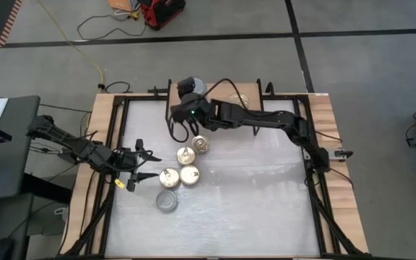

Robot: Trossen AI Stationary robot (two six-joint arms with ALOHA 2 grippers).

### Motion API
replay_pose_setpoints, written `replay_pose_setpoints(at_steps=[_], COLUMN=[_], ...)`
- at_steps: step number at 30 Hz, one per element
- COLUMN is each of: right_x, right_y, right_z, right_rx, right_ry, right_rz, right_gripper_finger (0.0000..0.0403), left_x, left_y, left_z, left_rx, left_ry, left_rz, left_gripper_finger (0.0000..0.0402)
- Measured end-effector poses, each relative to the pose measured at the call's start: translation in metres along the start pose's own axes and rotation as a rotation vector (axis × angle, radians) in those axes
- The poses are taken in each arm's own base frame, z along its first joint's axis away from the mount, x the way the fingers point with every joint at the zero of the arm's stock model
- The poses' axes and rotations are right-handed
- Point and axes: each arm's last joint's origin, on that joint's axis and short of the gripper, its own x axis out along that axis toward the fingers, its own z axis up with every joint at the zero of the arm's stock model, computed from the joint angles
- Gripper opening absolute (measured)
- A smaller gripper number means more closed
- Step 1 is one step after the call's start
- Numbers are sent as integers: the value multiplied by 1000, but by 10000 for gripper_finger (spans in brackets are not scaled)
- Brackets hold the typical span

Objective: Stack canned seafood by type on shelf
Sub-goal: Stack the green white tuna can on top of the other green white tuna cans on the shelf, then stack the blue pink tuna can on top of the other blue pink tuna cans on the shelf

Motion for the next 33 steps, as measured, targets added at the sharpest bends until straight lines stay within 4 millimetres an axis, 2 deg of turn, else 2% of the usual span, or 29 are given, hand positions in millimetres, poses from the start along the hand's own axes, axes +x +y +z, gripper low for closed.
replay_pose_setpoints(at_steps=[14,21,27,29,33], right_x=[8,4,-26,-41,-79], right_y=[-2,-1,5,7,10], right_z=[-10,-5,22,27,19], right_rx=[-8,-2,19,95,340], right_ry=[52,35,-61,-78,-134], right_rz=[1,-5,-8,23,307], right_gripper_finger=[200,200,201,201,201], left_x=[0,0,0,0,0], left_y=[0,0,0,0,0], left_z=[0,0,-1,-2,-8], left_rx=[1,1,5,10,26], left_ry=[0,0,8,20,78], left_rz=[0,-1,0,1,4], left_gripper_finger=[233,233,233,233,233])
